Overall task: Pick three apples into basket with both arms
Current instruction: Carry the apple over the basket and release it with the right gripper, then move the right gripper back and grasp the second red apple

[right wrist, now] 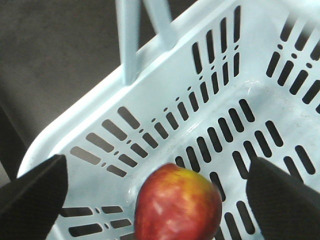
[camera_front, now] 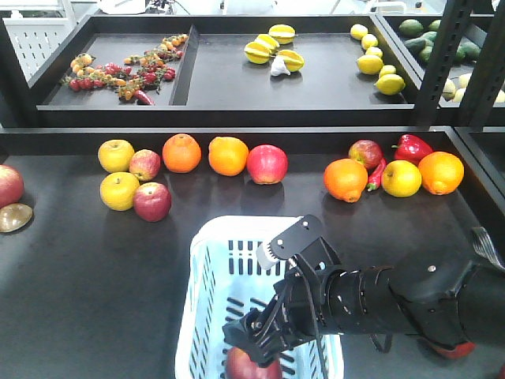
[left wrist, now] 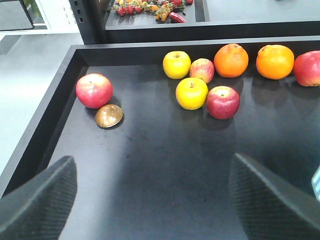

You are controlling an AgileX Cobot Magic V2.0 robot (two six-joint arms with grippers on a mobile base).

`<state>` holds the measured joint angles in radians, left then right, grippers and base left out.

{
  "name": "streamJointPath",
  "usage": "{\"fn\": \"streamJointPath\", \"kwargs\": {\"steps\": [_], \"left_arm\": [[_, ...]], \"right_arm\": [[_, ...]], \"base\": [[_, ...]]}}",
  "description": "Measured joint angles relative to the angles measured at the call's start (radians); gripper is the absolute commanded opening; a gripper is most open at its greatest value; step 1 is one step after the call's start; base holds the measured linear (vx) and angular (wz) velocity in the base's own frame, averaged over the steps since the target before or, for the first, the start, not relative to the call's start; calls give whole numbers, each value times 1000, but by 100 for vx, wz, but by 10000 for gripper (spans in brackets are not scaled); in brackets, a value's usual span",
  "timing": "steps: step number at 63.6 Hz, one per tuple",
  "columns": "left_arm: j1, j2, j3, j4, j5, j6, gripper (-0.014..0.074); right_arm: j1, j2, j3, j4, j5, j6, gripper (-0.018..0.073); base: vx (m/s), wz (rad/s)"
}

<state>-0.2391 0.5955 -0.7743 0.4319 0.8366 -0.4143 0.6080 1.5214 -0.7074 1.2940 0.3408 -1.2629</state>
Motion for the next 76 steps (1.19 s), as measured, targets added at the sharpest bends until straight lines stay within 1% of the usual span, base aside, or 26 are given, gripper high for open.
{"fn": "streamJointPath", "kwargs": {"steps": [9,14,18,21,26,34,37,39,45,51,55,60,71,76], "left_arm": [[0,0,0,0,0,0,585],[0,0,0,0,0,0,585],[0,0,0,0,0,0,585],[0,0,0,0,0,0,585],[0,0,0,0,0,0,585],[0,0,0,0,0,0,585],[0,0,0,0,0,0,585],[0,0,0,0,0,0,585],[0,0,0,0,0,0,585],[0,0,0,0,0,-1,585],[0,0,0,0,0,-1,585],[0,0,0,0,0,-1,585],[0,0,0,0,0,-1,585],[0,0,0,0,0,-1,585]], "right_arm": [[0,-13,0,-18,9,74,700],[0,-39,0,-73,12,144,688],[-9,-67,0,-147,27,225,678],[-24,-90,0,-216,49,305,671],[-77,-126,0,-344,121,447,659],[-174,-184,0,-615,263,676,651],[-213,-201,0,-706,313,742,650],[-247,-216,0,-792,350,805,649],[-326,-244,0,-962,411,926,645],[-407,-253,0,-1067,444,1005,643],[-464,-253,0,-1107,450,1030,641],[-534,-253,0,-1127,448,1037,640],[-660,-212,0,-1134,401,1040,634],[-697,-169,0,-1135,369,1040,633]], "base": [[0,0],[0,0],[0,0],[0,0],[0,0],[0,0],[0,0],[0,0],[0,0],[0,0],[0,0],[0,0],[0,0],[0,0]]}}
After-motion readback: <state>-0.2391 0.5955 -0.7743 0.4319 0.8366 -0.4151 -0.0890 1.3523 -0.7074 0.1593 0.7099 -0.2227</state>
